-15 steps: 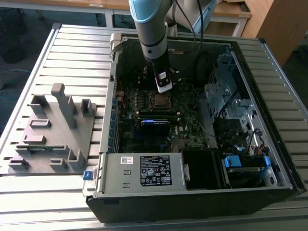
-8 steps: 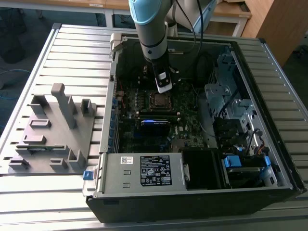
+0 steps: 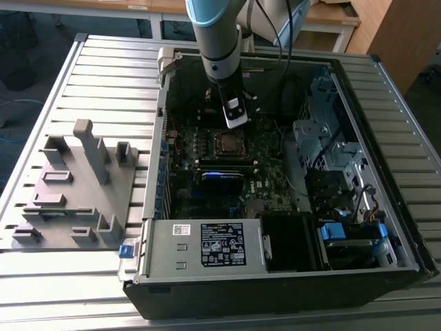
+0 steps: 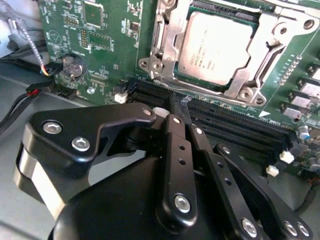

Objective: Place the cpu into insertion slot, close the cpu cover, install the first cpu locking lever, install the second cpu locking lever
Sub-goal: 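Install the first cpu locking lever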

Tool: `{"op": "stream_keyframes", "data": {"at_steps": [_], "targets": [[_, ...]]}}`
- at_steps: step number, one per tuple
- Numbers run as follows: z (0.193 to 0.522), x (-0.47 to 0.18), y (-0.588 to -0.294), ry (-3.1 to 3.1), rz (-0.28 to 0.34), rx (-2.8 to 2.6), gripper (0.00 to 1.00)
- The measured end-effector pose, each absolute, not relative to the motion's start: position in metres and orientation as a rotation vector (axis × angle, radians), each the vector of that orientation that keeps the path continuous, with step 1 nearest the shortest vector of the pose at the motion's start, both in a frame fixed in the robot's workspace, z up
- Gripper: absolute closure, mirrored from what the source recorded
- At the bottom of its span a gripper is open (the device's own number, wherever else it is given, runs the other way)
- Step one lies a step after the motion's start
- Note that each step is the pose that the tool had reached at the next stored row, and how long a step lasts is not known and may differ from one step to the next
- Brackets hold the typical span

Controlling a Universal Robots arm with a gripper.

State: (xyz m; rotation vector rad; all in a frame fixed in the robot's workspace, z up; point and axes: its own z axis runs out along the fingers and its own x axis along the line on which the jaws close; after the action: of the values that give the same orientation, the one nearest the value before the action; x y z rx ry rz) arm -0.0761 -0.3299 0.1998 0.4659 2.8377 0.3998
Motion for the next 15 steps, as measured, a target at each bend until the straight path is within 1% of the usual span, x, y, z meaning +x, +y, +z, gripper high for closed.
{"op": "stream_keyframes", "data": {"at_steps": [7, 15], "targets": [[0.214, -0.076, -0.33, 2.838, 0.4, 0.466, 0.9], [0.214, -0.076, -0.33, 2.838, 0.396, 0.465, 0.9]]}}
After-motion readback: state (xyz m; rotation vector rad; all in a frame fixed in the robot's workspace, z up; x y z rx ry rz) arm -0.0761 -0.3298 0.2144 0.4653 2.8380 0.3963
